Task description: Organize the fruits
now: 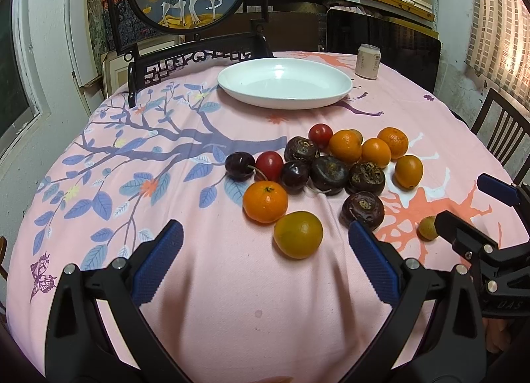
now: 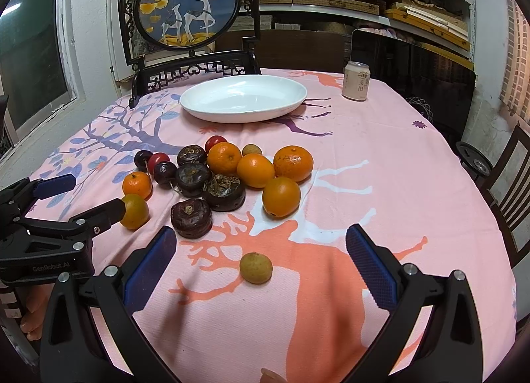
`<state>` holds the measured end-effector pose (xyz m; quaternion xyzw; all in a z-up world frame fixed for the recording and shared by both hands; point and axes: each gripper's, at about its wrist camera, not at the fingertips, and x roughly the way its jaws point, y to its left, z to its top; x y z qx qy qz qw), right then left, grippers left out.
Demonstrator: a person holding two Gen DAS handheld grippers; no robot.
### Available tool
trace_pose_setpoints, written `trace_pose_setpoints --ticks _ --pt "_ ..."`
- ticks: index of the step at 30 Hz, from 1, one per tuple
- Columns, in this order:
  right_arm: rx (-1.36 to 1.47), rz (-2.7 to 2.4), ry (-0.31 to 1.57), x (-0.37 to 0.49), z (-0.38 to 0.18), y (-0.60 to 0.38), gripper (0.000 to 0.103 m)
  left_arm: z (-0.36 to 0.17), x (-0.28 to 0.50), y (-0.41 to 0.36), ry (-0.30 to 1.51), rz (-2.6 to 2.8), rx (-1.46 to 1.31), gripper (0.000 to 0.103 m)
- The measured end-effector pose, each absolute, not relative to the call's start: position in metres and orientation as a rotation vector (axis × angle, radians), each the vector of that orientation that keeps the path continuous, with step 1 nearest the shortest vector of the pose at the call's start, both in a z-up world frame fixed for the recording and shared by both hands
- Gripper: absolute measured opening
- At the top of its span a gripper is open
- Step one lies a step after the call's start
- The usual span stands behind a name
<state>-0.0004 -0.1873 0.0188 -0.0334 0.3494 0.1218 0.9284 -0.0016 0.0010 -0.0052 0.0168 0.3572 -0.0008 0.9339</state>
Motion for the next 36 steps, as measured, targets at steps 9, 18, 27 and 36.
trace_pose_setpoints --ticks 9,18,27,36 --pt "-0.068 0.249 0.717 0.0 0.0186 -0.1872 0.102 -0.0086 -0.0017 0.0023 0.74 -0.001 0.032 0.101" --pt "-0.067 0.25 0.718 0.0001 0.0185 -0.187 0.102 -0.0101 -0.0008 0.0015 0.747 0.0 0.03 0.101" --pt "-0.066 0.25 0.719 0.0003 0.0185 -0.1872 0.102 -0.01 0.0004 0.0015 0.748 -0.001 0.03 0.101" --pt "-0.065 0.25 0.72 0.0005 0.0187 -0.1874 0.102 -0.01 0.0007 0.0017 0.751 -0.002 0.029 0.101"
